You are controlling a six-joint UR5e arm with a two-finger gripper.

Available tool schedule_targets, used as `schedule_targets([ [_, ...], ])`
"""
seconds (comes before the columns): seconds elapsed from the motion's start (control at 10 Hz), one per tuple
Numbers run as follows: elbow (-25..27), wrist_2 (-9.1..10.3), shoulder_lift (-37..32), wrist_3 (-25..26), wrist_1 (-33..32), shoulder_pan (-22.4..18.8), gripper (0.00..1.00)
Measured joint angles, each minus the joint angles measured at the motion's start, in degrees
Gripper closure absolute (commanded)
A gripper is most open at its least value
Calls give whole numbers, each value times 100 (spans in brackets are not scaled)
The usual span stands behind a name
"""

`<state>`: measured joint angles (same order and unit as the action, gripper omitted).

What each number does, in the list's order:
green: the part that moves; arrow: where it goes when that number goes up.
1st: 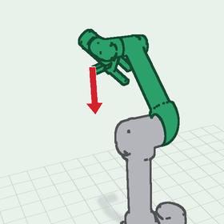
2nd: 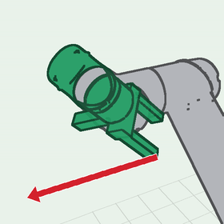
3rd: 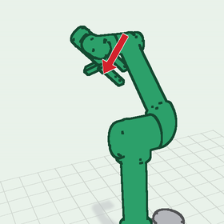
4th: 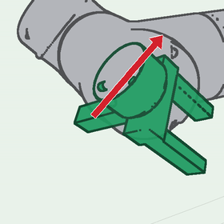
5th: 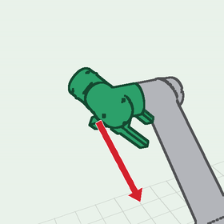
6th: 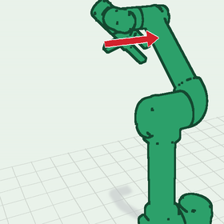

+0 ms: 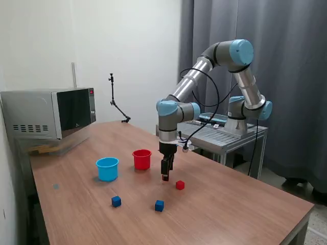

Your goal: Place red objects in the red bin, and blue objects in the blue bin.

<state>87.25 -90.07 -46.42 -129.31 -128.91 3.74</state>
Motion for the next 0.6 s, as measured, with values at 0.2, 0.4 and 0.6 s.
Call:
schedule_targets([
  [0.2, -5, 12, 20, 109, -1, 2, 0],
  [0.4, -5, 14, 32, 136, -2, 4, 0],
  [0.6, -3, 7, 36, 142, -3, 17, 0],
])
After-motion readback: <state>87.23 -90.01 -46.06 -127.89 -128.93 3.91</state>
